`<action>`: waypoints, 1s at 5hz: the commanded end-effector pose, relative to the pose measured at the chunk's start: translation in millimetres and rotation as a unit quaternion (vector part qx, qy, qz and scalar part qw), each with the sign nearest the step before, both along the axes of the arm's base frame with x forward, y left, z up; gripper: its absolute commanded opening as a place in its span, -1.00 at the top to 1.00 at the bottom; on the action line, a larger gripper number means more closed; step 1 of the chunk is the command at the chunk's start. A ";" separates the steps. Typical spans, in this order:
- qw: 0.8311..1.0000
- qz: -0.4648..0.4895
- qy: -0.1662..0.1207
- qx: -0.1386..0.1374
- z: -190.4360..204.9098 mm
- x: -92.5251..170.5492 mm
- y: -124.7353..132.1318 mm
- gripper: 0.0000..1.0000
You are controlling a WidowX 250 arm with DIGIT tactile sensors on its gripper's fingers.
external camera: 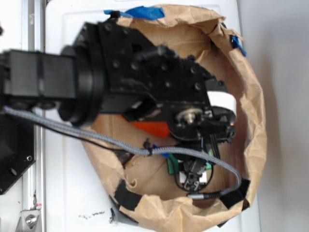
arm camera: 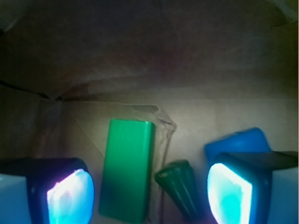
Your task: Grab the green block.
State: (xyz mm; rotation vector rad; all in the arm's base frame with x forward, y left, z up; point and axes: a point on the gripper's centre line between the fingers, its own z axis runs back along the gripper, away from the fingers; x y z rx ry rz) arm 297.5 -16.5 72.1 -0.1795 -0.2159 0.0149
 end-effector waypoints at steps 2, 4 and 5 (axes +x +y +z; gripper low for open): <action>0.999 -0.035 0.032 -0.026 -36.0 3.6 -22.8 -1.00; 0.998 -0.027 0.053 -0.035 -46.2 -2.7 -18.9 1.00; 0.998 -0.025 0.047 -0.036 -43.3 -3.2 -17.0 1.00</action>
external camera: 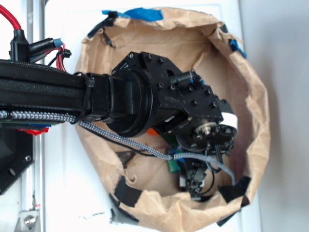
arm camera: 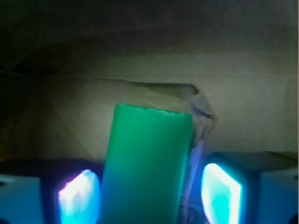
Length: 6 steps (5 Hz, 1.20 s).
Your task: Grab the green block.
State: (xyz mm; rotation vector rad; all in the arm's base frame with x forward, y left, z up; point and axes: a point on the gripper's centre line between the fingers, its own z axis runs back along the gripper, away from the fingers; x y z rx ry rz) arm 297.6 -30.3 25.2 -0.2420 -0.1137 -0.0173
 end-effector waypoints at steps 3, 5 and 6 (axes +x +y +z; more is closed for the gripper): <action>0.998 0.012 -0.023 0.052 48.9 -13.3 17.3 1.00; 0.990 0.093 -0.046 0.098 133.5 -31.0 41.5 1.00; 0.986 0.111 -0.045 0.113 156.9 -39.8 48.9 1.00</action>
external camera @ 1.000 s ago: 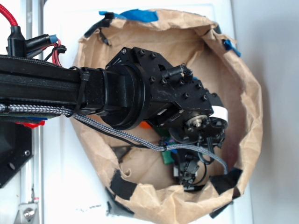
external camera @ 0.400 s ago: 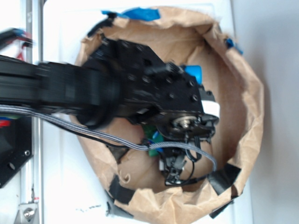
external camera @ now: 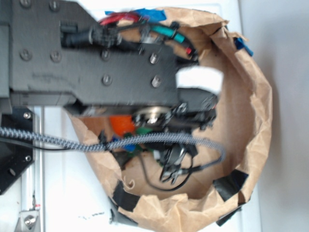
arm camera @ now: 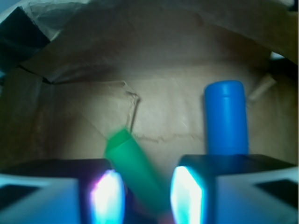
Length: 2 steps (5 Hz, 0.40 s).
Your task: Grab the green block.
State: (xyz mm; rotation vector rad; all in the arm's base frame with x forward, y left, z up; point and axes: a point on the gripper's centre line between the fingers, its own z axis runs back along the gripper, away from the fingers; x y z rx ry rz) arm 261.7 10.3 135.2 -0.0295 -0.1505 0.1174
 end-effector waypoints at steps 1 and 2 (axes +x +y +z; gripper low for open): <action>0.999 0.038 -0.021 0.013 59.0 -11.8 9.7 1.00; 0.999 0.034 -0.004 -0.005 56.9 -13.9 10.6 0.92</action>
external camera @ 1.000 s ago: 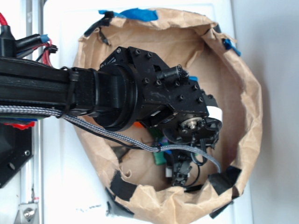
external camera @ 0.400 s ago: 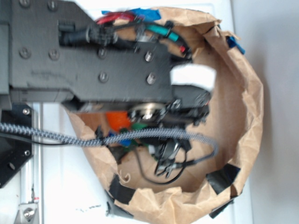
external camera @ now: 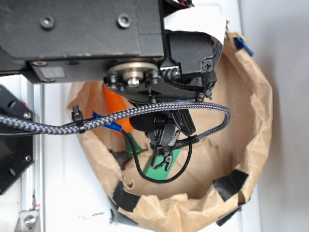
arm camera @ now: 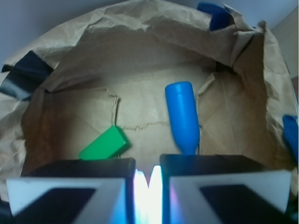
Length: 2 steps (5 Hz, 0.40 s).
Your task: Grab the green block.
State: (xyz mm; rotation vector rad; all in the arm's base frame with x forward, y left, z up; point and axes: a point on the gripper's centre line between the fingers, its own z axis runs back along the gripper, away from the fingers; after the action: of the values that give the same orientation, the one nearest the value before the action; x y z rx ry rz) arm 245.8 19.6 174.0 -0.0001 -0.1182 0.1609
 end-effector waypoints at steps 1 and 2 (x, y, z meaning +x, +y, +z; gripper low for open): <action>0.999 -0.025 0.012 -0.018 -2.2 5.5 -4.2 -1.00; 0.995 -0.099 -0.003 0.010 -23.8 13.5 -4.3 -1.00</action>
State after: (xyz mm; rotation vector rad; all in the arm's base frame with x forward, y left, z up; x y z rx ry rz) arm 256.9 23.7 139.8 0.0063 -0.0919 -0.0113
